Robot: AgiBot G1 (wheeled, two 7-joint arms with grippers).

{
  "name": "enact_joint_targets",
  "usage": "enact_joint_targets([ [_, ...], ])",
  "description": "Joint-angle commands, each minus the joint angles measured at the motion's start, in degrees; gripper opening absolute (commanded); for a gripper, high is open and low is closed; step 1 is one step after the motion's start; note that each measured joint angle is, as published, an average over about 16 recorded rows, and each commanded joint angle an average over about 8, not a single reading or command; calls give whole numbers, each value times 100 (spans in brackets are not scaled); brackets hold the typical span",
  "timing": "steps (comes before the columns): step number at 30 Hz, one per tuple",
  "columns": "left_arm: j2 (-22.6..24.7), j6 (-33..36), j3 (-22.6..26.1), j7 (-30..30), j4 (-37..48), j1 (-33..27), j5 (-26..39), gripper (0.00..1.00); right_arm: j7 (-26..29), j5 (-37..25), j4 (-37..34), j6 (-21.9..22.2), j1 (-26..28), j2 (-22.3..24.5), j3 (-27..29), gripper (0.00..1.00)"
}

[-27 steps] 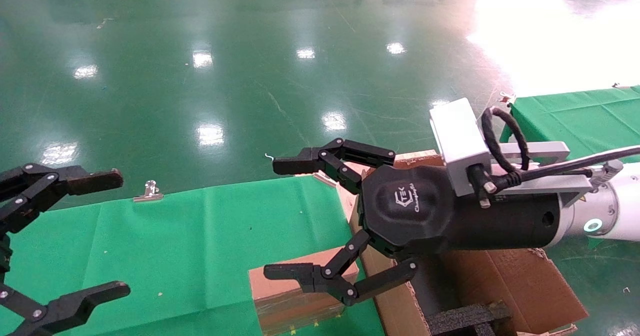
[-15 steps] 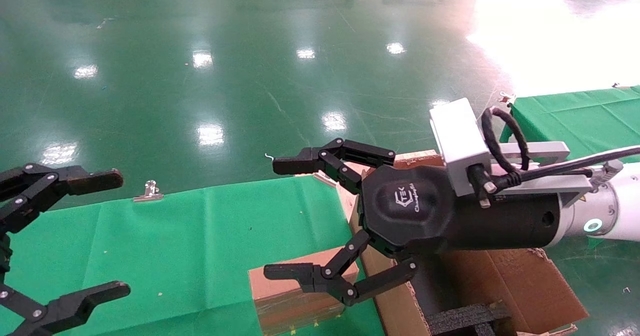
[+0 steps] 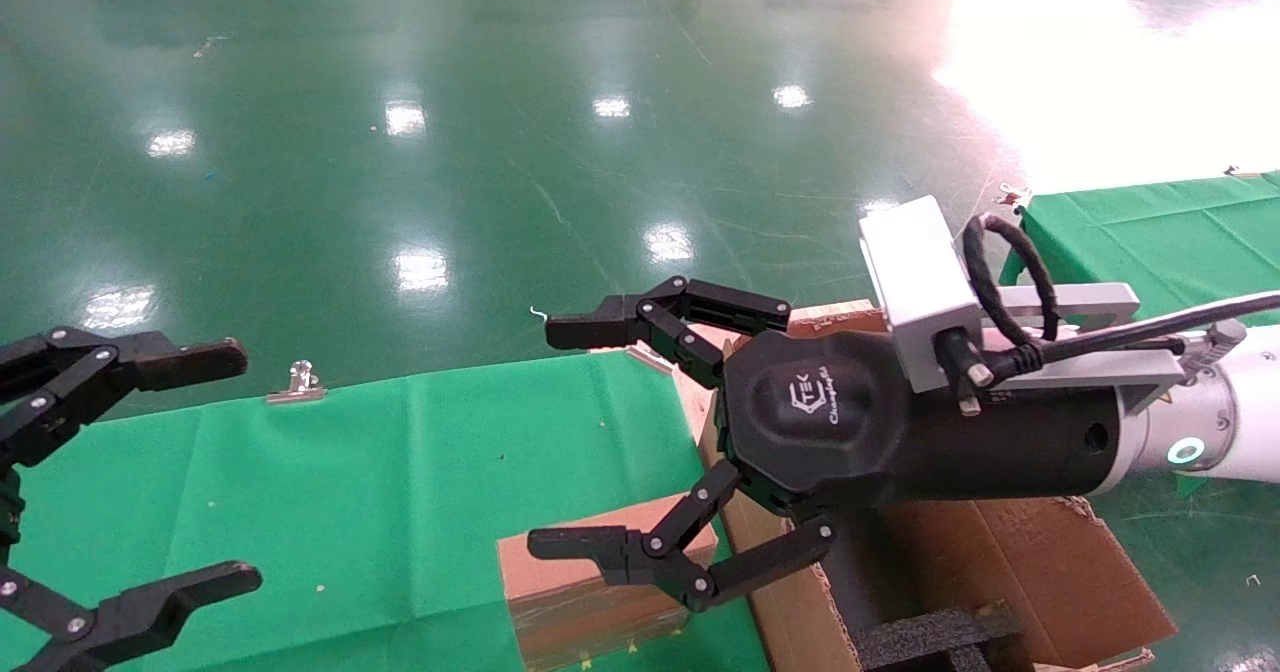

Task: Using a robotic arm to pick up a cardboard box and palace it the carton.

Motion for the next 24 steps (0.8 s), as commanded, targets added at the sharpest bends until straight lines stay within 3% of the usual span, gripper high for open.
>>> enact_joint_targets([
  [1, 0, 0, 0, 0, 0, 0, 0, 0, 1, 5, -1, -1, -2, -1, 2, 100],
  [10, 0, 0, 1, 1, 1, -1, 0, 0, -11, -405, 39, -55, 220, 12, -154, 100],
  [24, 0, 0, 3, 2, 2, -2, -1, 0, 199, -2736, -244, -391, 1557, -641, -1398, 100],
])
